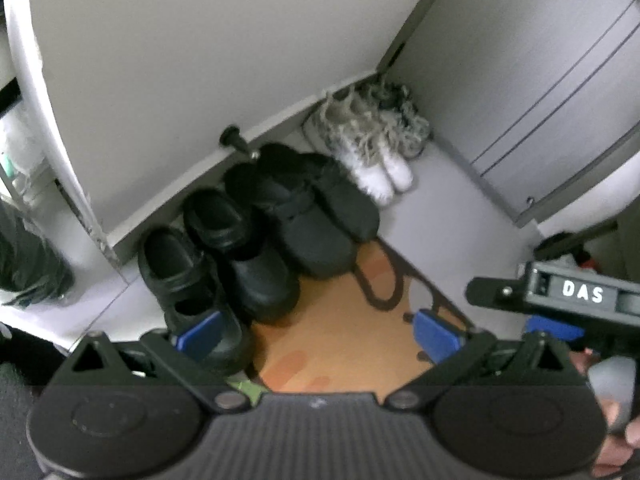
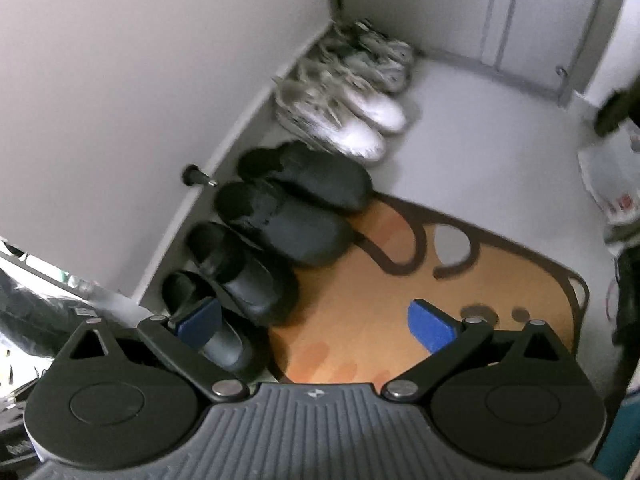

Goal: Organize scattered shoes

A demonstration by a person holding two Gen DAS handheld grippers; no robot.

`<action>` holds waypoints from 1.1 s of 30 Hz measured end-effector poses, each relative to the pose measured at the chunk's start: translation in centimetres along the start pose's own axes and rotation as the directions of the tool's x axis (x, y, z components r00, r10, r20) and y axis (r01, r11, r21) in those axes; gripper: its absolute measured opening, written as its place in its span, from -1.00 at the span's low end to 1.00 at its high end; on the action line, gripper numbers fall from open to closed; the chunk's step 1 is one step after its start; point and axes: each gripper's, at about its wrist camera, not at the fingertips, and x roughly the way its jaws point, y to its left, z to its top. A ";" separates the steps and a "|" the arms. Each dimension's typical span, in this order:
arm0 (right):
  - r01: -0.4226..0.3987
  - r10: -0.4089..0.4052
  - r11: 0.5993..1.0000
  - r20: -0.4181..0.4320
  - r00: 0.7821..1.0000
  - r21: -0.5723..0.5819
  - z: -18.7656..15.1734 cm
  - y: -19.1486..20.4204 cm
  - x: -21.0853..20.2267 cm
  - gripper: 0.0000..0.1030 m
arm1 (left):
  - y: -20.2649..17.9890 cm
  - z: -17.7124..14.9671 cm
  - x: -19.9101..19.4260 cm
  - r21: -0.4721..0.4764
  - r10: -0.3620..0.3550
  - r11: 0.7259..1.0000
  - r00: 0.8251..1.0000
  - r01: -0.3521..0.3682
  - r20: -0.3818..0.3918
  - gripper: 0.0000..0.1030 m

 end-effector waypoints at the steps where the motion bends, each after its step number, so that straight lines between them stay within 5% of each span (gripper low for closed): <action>1: 0.009 -0.009 1.000 -0.017 1.000 0.000 -0.2 -0.1 0.3 0.99 | 0.0 -0.3 0.2 0.015 0.005 1.000 1.000 -0.004 -0.017 0.99; 18: 0.103 -0.106 0.994 -0.088 0.991 -0.035 -0.7 1.4 2.5 0.99 | -0.4 -1.2 0.9 0.062 0.016 0.998 0.998 -0.012 -0.069 0.99; 33: 0.137 -0.140 0.981 -0.011 0.990 -0.137 -0.1 4.3 2.8 0.99 | 0.3 -0.9 0.5 -0.003 0.050 0.999 0.998 -0.051 -0.048 0.99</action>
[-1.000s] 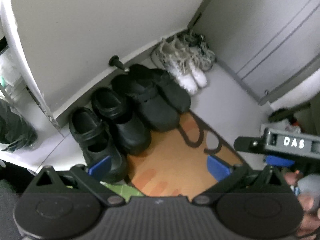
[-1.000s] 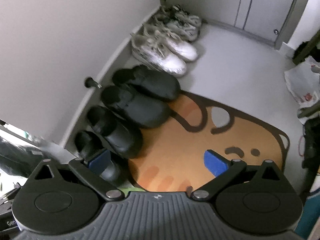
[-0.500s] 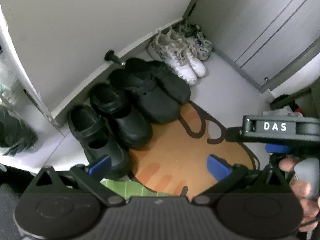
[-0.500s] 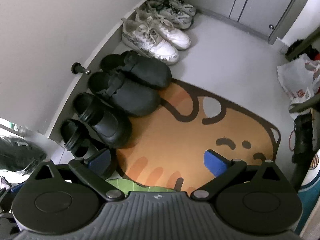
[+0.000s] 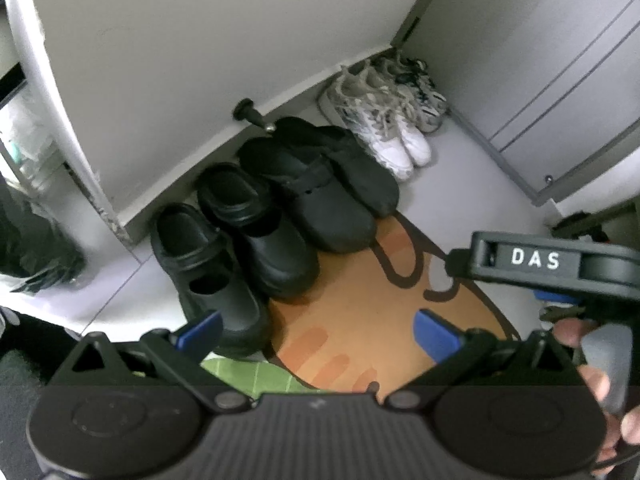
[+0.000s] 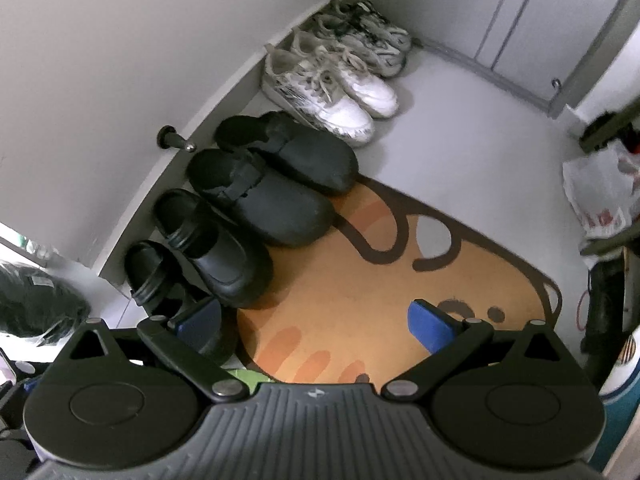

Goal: Organize scattered shoes

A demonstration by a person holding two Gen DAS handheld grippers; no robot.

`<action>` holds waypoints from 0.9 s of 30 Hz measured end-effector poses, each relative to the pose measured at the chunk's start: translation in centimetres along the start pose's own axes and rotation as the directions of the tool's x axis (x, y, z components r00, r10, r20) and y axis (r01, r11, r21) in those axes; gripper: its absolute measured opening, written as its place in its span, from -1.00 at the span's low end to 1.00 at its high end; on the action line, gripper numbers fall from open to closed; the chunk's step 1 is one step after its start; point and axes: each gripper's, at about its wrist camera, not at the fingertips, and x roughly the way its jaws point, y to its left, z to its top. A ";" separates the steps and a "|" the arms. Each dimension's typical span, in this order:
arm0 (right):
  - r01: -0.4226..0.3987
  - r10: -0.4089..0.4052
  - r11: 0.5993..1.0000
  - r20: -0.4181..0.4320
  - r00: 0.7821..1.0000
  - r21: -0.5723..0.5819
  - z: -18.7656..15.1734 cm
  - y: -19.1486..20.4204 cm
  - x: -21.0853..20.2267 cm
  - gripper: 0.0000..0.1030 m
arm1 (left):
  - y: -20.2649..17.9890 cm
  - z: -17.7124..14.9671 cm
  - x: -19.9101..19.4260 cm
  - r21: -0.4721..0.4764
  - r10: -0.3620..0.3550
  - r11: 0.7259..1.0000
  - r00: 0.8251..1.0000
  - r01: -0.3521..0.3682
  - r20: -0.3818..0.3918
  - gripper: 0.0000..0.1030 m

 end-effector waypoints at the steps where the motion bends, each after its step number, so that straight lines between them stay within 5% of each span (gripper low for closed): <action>1: -0.001 0.001 1.000 -0.002 1.000 -0.007 0.0 0.1 0.1 0.99 | 0.0 0.0 0.1 -0.006 -0.003 1.000 1.000 0.003 -0.008 0.99; 27: -0.038 0.044 0.993 -0.049 0.998 0.113 -0.3 -0.3 0.1 0.99 | -1.8 0.9 2.1 0.010 0.014 1.000 0.999 -0.014 -0.035 0.99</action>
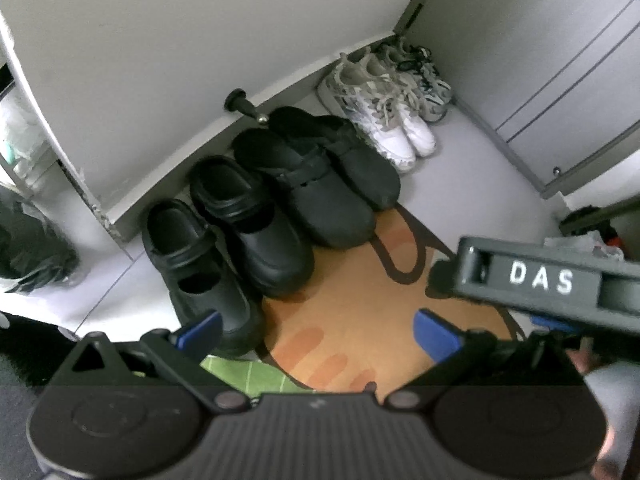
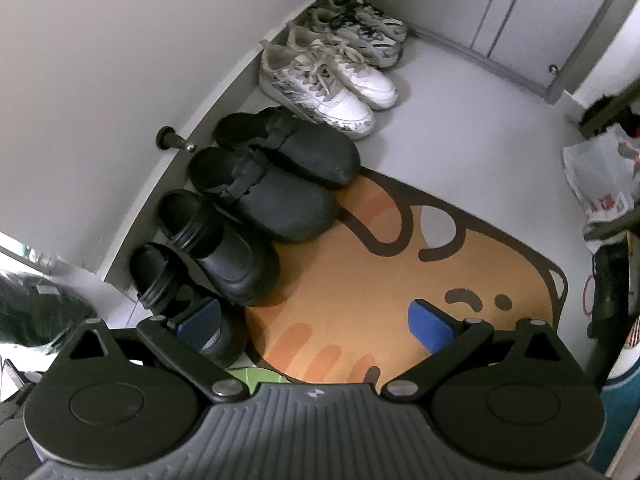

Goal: Organize scattered shoes

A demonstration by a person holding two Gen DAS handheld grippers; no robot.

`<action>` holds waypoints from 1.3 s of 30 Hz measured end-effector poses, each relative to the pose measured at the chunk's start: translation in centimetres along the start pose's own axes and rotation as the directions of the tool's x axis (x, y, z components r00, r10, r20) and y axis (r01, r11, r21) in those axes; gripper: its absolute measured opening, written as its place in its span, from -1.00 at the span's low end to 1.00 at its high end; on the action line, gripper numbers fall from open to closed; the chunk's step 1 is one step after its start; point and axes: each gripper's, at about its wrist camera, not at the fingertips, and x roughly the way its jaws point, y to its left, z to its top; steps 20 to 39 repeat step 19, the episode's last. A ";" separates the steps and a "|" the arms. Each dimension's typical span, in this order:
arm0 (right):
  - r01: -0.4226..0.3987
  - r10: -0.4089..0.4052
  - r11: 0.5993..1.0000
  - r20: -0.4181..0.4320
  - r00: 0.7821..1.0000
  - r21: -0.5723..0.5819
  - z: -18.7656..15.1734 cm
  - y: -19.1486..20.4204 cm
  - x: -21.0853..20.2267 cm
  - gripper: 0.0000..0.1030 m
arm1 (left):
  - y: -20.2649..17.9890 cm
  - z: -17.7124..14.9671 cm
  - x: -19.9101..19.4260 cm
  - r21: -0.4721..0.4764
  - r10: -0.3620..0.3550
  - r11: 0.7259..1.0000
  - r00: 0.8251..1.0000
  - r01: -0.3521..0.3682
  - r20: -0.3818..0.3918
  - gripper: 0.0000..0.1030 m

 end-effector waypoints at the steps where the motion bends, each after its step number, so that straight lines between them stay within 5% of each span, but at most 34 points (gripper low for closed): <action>1: -0.001 0.001 1.000 0.005 1.000 0.008 -0.1 0.0 -0.2 0.99 | -0.1 0.0 0.0 0.007 -0.004 1.000 1.000 0.004 -0.001 0.99; 12: -0.001 0.000 1.000 0.022 1.000 0.030 -0.2 0.2 -0.5 0.99 | -0.6 -0.1 0.0 0.027 -0.052 0.998 0.999 0.052 -0.003 0.99; 39: 0.005 -0.005 1.000 0.022 1.000 0.009 0.0 0.9 -0.1 0.99 | -0.2 0.1 -0.1 0.011 -0.038 0.999 0.999 0.038 -0.002 0.99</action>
